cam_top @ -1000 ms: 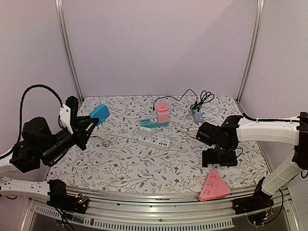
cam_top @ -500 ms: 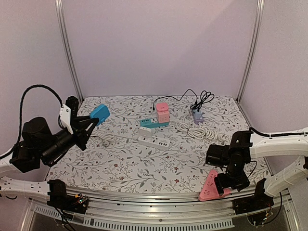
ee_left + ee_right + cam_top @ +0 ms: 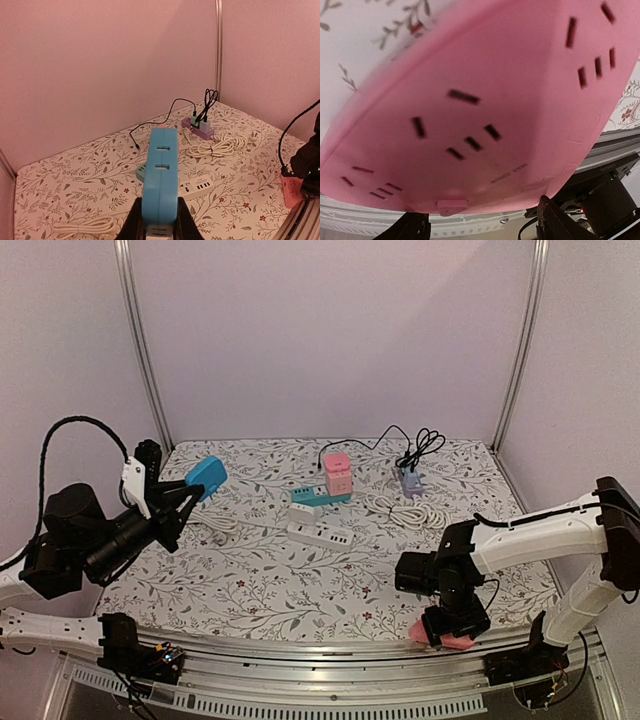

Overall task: Insert the plug
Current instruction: Adjust the socket at the center of the board.

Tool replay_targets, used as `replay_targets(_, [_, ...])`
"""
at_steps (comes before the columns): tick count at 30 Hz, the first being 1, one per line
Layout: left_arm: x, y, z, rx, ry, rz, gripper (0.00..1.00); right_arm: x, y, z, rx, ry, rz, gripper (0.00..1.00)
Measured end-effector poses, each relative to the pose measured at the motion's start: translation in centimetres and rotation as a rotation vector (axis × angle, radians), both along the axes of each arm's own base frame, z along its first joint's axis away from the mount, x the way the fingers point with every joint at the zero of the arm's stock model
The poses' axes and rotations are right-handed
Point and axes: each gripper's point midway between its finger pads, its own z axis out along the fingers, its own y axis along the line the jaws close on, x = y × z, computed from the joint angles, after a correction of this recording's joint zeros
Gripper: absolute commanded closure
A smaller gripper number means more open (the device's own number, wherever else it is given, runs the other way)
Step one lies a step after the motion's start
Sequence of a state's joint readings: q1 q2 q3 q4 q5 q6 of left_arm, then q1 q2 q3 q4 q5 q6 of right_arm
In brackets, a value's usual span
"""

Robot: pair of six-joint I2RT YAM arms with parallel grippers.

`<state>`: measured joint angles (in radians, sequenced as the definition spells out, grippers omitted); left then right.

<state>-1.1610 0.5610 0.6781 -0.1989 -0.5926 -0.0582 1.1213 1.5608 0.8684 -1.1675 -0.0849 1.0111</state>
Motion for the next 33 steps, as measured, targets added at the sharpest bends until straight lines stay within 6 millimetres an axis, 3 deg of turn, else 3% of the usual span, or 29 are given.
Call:
replay_targets(8, [0.1,0.1,0.0,0.005,-0.002,0.007,1.0,5.9,6.2,1.0,0.076,-0.194,0.077,0.28])
replay_targets(14, [0.2,0.3,0.0,0.007,-0.004,0.02,1.0,7.7,7.0,0.3,0.033,-0.231,0.147,0.23])
replay_targets(18, [0.2,0.3,0.0,0.008,-0.005,0.022,1.0,7.9,6.5,0.7,0.017,-0.24,0.158,0.14])
replay_targets(20, [0.1,0.3,0.0,0.01,-0.006,0.021,1.0,8.1,6.1,1.6,0.031,-0.256,0.141,0.03])
replay_targets(25, [0.1,0.3,0.0,0.014,-0.009,0.02,1.0,8.2,3.3,4.3,0.074,-0.301,0.07,0.01])
replay_targets(31, [0.0,0.2,0.0,0.019,-0.012,0.015,1.0,6.2,-2.3,2.2,-0.008,-0.241,-0.035,0.01])
replay_targets(33, [0.0,0.2,0.0,0.021,-0.013,0.014,1.0,5.5,-2.8,1.8,0.028,-0.227,-0.074,0.01])
